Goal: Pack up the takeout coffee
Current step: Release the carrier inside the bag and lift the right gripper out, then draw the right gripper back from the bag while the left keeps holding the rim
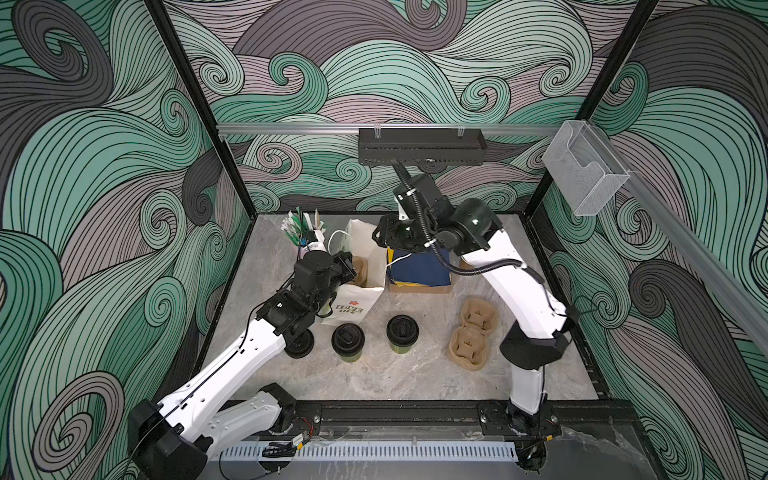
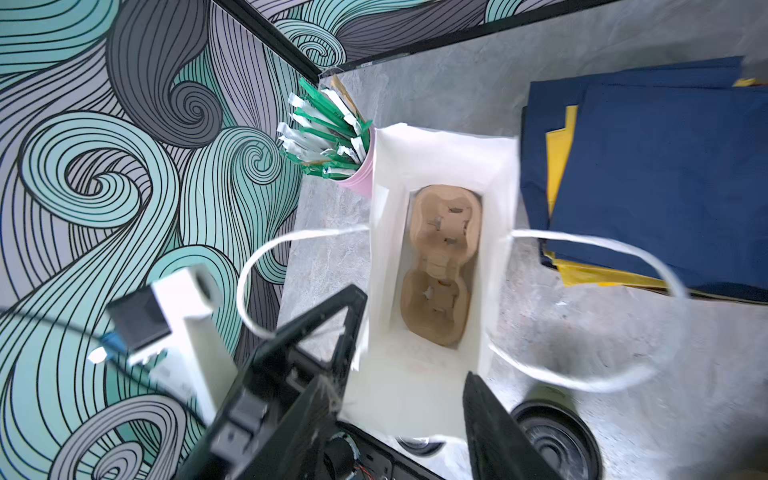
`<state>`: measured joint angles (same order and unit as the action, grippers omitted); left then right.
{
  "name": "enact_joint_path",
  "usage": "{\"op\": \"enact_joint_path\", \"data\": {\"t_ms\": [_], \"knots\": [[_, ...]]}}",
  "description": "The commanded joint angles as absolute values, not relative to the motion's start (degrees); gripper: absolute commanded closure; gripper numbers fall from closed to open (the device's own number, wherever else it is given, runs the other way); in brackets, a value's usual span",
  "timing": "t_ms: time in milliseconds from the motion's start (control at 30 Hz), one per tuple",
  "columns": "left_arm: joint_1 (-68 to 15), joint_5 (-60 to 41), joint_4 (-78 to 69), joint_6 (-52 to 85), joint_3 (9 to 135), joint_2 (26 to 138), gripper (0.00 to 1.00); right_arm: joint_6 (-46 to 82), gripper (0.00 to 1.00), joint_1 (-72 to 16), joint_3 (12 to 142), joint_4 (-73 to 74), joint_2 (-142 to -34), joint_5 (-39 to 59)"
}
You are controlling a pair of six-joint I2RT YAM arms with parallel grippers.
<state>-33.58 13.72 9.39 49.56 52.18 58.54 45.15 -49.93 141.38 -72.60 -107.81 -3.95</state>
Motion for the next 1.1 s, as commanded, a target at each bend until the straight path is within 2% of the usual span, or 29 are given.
{"op": "enact_joint_path", "data": {"t_ms": [0,133,300,600,800,967,1067], "knots": [[-34.02,15.14,10.02,49.31,52.12,57.22,0.99,43.11,0.46,-50.62,131.48,-74.77,-104.62,-10.0],[-34.0,15.55,10.82,49.31,52.37,57.07,0.84,44.82,0.43,-51.43,123.32,-73.35,-102.69,-6.31],[-34.02,16.81,12.45,48.94,52.84,56.47,0.73,45.22,0.41,-52.5,120.66,-68.84,-104.35,-2.45],[-34.02,19.42,14.14,47.55,52.78,54.59,0.7,47.37,0.52,-52.47,121.03,-66.06,-109.95,-6.66],[-34.03,20.19,14.33,46.44,53.02,53.61,0.66,47.9,0.73,-52.47,121.08,-62.54,-111.0,-6.32],[-33.93,22.53,20.2,43.9,56.28,52.3,0.5,46.5,0.95,-52.47,123.22,-62.47,-111.7,-8.12],[-33.78,22.37,25.84,43.16,59.07,52.38,0.43,44.42,1.0,-52.33,124.73,-62.58,-111.8,-9.46]]}}
